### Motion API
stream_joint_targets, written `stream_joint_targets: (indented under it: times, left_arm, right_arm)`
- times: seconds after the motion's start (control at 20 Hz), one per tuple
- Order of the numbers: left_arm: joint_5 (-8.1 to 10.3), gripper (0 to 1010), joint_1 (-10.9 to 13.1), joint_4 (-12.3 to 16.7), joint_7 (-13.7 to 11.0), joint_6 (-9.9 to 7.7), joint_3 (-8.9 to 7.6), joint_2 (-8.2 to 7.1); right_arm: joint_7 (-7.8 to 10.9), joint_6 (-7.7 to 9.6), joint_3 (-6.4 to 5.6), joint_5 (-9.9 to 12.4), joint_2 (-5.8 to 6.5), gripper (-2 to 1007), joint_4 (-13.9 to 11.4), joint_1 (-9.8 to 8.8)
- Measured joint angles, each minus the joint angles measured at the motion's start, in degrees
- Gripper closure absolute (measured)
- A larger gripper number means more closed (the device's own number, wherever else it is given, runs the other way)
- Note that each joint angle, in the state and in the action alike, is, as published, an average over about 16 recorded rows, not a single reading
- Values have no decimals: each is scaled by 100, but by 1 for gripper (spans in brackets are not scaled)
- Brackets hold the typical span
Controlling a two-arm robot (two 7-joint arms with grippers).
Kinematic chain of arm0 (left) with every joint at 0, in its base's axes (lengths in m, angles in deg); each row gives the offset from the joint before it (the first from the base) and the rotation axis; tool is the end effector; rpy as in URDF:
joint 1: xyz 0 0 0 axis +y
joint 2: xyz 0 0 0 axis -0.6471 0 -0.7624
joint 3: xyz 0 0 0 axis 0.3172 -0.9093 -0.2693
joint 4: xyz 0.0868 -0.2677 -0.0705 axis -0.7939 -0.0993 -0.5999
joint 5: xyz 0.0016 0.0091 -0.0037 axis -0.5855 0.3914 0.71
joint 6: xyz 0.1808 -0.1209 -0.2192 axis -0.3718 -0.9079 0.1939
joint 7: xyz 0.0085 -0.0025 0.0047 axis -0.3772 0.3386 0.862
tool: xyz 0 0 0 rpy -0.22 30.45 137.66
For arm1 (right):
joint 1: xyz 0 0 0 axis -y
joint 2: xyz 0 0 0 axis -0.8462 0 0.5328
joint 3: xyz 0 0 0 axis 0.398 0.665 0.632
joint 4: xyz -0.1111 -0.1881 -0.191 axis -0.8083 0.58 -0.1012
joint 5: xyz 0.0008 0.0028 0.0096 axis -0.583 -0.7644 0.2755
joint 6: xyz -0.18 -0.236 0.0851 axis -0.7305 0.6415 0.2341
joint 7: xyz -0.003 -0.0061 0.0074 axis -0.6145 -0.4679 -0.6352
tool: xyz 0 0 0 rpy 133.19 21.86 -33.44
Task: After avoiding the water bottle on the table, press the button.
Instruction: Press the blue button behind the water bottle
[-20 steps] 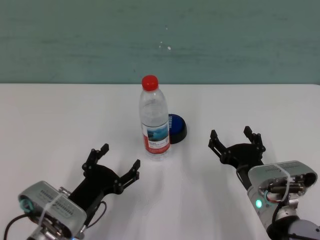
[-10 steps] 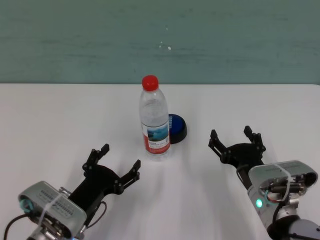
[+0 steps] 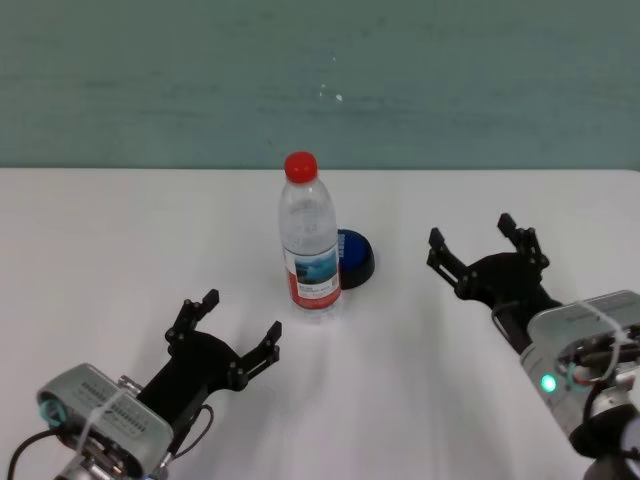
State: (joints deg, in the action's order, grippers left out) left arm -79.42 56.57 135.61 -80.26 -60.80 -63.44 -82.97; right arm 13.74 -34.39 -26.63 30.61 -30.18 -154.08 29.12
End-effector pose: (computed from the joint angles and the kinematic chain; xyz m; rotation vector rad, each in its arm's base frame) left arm 0.2831 0.0158 -0.3274 0.1825 -0.3396 1.0315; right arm 0.3046 0.0187 -0.2779 0.0656 -0.0556 -1.2846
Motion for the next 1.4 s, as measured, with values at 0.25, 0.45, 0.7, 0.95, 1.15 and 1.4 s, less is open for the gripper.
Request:
stream_joint_targets:
  times: [0.25,0.45,0.7,0.95,1.15,1.4]
  left_arm:
    - [0,10,0,0,-1,0,0,0]
    - [0,10,0,0,-1,-1,0,0]
    - [0,10,0,0,-1,-1,0,0]
    - [0,10,0,0,-1,-1,0,0]
    - [0,10,0,1,-1,-1,0,0]
    - [0,10,0,0,-1,-1,0,0]
  right_arm:
    - [439,105,-118,32,243,2,-311,19]
    - [822,199,-191,97,487,2,-541,3]
    - [1279,315,-241,247,829,2,-745,-77]
    - [1580,373,-258,413,1133,2,-803,-212]
    - [1700,385,-268,546,1316,2,-749,-320]
    - [1751,377,-290,674,1467,2,-634,-412]
